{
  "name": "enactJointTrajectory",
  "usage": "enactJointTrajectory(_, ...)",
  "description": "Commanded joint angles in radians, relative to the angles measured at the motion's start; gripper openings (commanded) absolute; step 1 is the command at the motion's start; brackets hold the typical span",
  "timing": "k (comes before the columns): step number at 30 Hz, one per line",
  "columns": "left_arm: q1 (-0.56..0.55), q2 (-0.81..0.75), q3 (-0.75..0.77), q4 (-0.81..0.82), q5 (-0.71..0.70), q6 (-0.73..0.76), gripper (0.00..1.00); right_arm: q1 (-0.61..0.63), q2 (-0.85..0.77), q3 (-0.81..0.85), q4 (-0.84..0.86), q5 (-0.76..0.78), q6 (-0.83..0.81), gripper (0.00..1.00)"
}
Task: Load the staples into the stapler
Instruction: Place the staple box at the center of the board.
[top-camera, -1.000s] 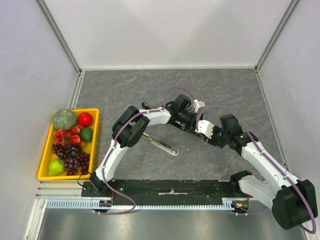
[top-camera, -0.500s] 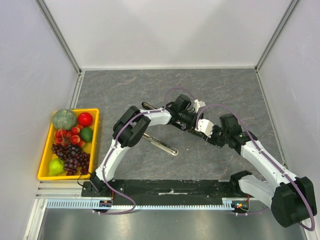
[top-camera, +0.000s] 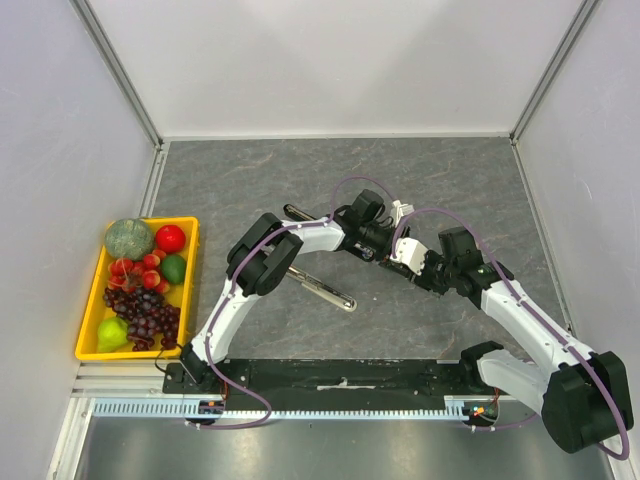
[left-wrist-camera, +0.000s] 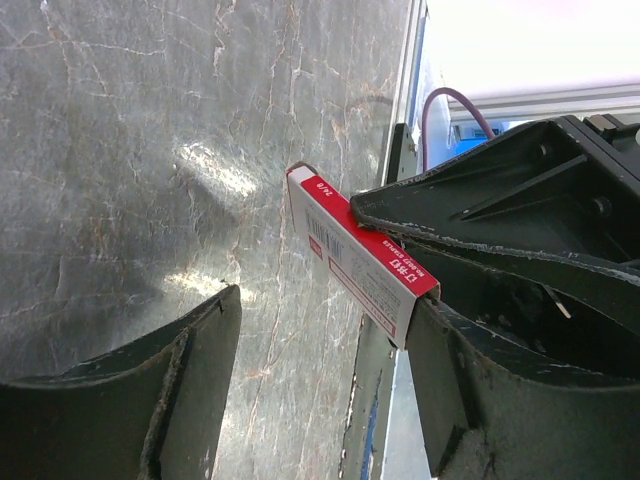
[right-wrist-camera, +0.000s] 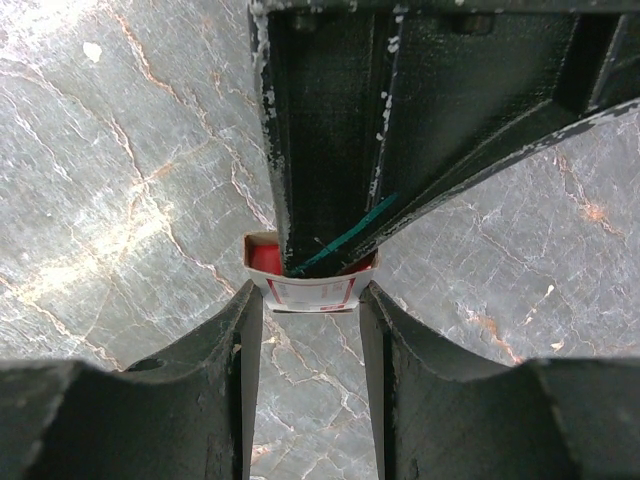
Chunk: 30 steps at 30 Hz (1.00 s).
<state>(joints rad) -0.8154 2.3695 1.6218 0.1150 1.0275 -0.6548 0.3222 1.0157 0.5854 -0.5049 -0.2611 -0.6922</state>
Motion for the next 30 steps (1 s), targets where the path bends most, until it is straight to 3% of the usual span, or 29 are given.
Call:
enactJointTrajectory(1, -0.073, 0.013, -0.023, 0.014, 0.036, -0.006, 0.71, 0.009, -0.014, 0.051, 0.221, -0.066, 0.007, 0.41)
enactJointTrajectory(8, -0.071, 0.005, -0.037, -0.026, 0.017, 0.038, 0.68, 0.008, -0.016, 0.036, 0.215, -0.046, -0.004, 0.41)
enactJointTrajectory(16, -0.073, 0.013, -0.037, -0.049, 0.003, 0.049, 0.53, 0.0, -0.026, 0.03, 0.2, -0.038, -0.016, 0.41)
enactJointTrajectory(30, -0.079, 0.028, -0.033, -0.089, -0.014, 0.076, 0.49, -0.002, -0.02, 0.037, 0.2, -0.044, -0.013, 0.41)
